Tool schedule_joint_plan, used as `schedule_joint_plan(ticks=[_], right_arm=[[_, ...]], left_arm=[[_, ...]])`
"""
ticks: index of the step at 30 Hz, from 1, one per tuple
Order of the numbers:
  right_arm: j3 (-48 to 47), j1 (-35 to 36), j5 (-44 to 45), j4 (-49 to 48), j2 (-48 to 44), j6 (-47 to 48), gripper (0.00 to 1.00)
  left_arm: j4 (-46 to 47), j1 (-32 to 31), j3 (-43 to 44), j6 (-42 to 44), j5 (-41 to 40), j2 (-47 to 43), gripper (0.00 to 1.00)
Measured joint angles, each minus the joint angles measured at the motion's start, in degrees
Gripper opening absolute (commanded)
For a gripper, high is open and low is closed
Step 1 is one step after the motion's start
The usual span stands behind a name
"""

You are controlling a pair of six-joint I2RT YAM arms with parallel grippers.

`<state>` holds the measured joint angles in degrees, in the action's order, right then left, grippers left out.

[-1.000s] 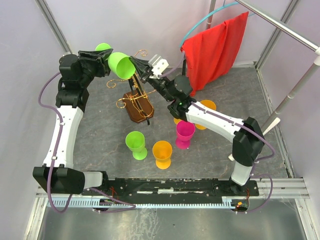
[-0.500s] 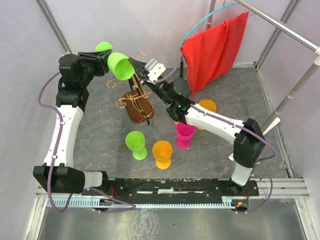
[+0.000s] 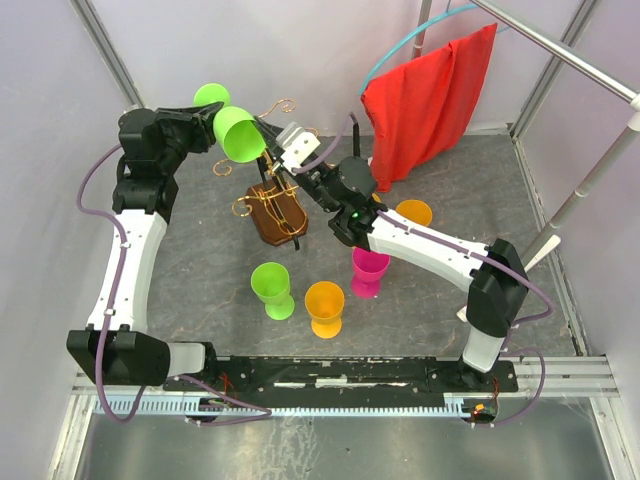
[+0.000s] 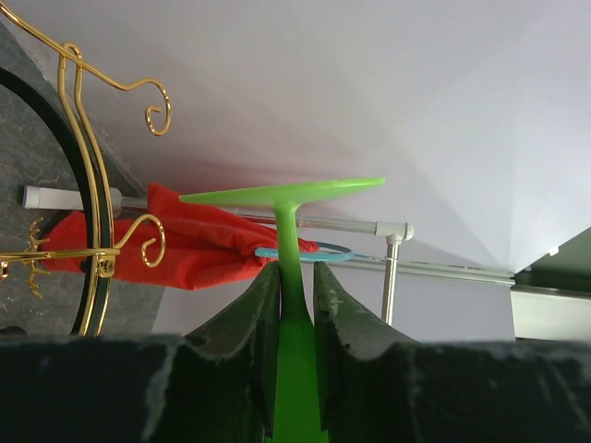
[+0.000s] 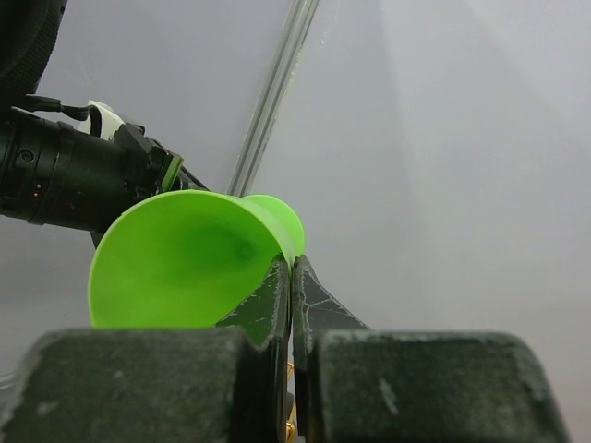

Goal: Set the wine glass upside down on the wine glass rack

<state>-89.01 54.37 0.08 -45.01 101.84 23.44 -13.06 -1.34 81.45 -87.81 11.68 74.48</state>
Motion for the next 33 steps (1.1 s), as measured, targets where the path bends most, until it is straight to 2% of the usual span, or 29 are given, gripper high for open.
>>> schedule_joint_plan(ticks=[4, 7, 10, 14, 16, 21, 27, 33], right_arm=[[0.00, 0.00, -0.04, 0.04, 0.00, 0.00, 0.01], [0.00, 0.00, -0.04, 0.02, 0.00, 0.00, 0.01], [0.04, 0.00, -0.02, 0.02, -0.07, 0.00, 0.06], [0.83, 0.04, -0.04, 0.02, -0.63, 0.00, 0.12], [1.22, 0.15, -0.07, 0.07, -0.98, -0.02, 0.19], [3.43, 0.79, -0.07, 1.03, -2.21, 0.13, 0.30], [6.75, 0.92, 0.28, 2.84, -4.39, 0.68, 0.38], [9.05, 1.01, 1.44, 4.11, -6.49, 1.77, 0.56]], left_arm=[[0.07, 0.00, -0.11, 0.00, 0.00, 0.00, 0.22], [0.37, 0.00, -0.11, 0.00, 0.00, 0.00, 0.12], [0.87, 0.00, -0.28, 0.00, 0.02, 0.00, 0.03], [1.22, 0.00, -0.31, 0.00, 0.35, 0.00, 0.03], [1.55, -0.04, -0.31, 0.04, 0.66, 0.11, 0.03], [3.50, -0.46, -0.28, 0.83, 1.64, 1.31, 0.03], [5.40, -0.44, 0.61, 3.15, 2.43, 3.21, 0.03], [8.98, 0.17, 1.11, 4.15, 3.28, 4.37, 0.03]])
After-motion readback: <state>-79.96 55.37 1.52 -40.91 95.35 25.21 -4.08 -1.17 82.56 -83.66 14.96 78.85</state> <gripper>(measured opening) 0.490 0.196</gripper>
